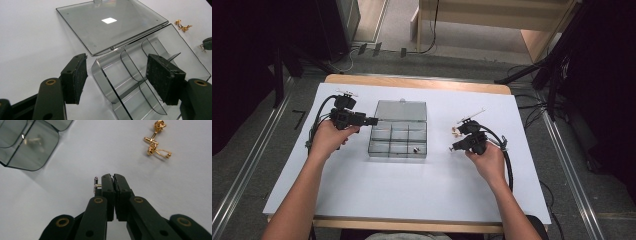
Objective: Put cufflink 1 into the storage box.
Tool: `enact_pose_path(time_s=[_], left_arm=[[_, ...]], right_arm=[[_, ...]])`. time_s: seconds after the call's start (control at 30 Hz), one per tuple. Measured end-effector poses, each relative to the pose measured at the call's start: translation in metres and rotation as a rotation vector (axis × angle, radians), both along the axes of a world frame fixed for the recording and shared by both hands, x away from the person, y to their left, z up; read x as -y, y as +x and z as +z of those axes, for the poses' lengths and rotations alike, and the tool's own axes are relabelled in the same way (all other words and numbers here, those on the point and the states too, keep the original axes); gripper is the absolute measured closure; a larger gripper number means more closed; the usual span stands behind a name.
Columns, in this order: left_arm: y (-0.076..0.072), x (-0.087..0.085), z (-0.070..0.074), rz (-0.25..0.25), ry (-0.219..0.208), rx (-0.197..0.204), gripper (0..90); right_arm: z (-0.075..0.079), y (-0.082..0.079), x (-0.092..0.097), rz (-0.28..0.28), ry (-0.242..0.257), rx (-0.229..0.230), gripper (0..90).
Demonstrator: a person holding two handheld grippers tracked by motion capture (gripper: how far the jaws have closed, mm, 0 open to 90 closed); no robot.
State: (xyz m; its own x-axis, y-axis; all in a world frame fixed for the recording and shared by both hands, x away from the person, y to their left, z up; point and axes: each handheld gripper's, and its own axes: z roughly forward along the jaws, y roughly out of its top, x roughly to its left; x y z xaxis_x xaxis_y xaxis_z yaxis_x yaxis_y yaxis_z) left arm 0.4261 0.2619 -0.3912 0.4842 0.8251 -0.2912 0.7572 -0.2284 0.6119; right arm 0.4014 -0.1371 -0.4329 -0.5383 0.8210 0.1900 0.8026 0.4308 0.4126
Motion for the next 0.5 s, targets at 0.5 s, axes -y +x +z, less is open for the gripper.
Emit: enact_pose_path(time_s=[0.5], left_arm=[[-0.001, 0.002, 0.0, -0.01, 0.01, -0.003, 34.3]], right_arm=[[0.013, -0.003, -0.011, 0.028, 0.02, 0.026, 89.3]])
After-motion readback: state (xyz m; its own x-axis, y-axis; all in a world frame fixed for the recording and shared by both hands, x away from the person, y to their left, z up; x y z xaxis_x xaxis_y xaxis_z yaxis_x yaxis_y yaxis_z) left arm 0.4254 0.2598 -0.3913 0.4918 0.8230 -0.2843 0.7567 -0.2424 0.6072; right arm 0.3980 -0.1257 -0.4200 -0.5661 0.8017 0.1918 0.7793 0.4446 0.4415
